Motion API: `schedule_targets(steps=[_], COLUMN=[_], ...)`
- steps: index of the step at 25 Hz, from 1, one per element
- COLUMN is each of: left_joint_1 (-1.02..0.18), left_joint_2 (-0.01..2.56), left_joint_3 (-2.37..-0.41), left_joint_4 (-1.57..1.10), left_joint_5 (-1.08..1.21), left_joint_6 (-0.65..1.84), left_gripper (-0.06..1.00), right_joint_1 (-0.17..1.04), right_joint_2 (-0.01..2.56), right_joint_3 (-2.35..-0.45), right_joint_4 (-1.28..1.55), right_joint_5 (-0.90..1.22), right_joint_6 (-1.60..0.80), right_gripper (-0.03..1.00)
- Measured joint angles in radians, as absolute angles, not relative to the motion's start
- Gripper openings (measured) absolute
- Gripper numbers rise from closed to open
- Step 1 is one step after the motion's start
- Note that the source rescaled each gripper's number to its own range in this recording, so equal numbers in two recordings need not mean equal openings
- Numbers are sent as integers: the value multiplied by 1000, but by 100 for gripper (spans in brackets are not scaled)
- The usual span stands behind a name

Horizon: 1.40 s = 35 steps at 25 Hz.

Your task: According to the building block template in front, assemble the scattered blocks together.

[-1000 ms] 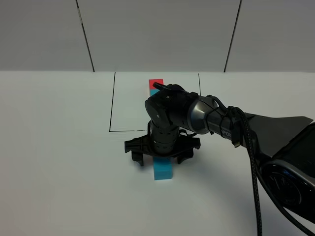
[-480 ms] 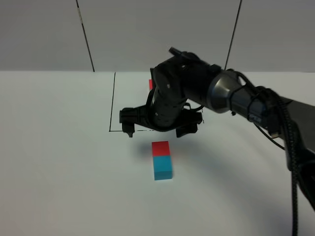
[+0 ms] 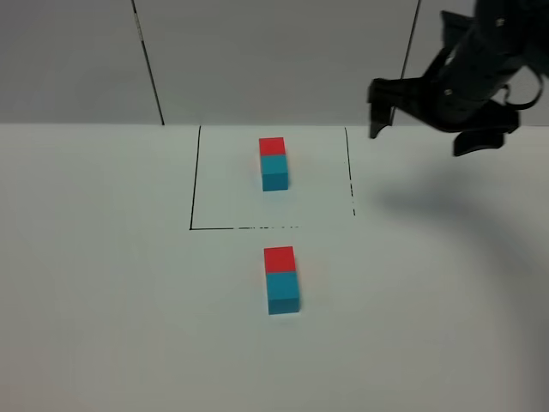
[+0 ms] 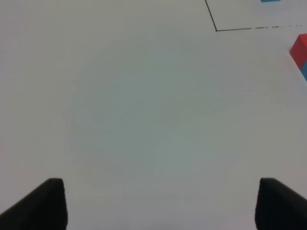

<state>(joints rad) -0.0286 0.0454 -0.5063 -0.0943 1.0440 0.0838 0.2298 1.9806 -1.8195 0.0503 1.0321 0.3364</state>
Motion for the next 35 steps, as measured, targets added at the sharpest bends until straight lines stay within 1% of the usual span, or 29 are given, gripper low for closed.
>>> schedule_targets(steps=[4,11,14,16,21,24,29,35], left_joint_1=[-29,-29,-29,-29,-29,-29,-29,-29], left_joint_2=[45,45,45,45,45,45,45,45], left_joint_3=[-506,-506,-506,-506,-506,-506,-506,-506], left_joint_4=[-94,-94,-94,-94,-94,-94,-94,-94], left_joint_5=[1044,1044,1044,1044,1044,1044,1044,1044], left_joint_6=[84,84,84,84,84,84,84,84], left_gripper=[68,68,68,68,68,68,68,68], right_joint_1=[81,-169,-240,-265,-262,-220,-129,-94], right_joint_2=[1853,1520,1347,1231,958,820,604,402], right_joint_3=[-1701,-1321,-1146,-1048,-847,-767,-676,-612], right_joint_4=[59,30,-9,-37,-56,-63,-70,-98], right_joint_5=[1032,970,956,954,954,955,991,1023], right_joint_6=[298,288,288,288,266,221,186,151], right_gripper=[100,100,100,100,100,100,100,100])
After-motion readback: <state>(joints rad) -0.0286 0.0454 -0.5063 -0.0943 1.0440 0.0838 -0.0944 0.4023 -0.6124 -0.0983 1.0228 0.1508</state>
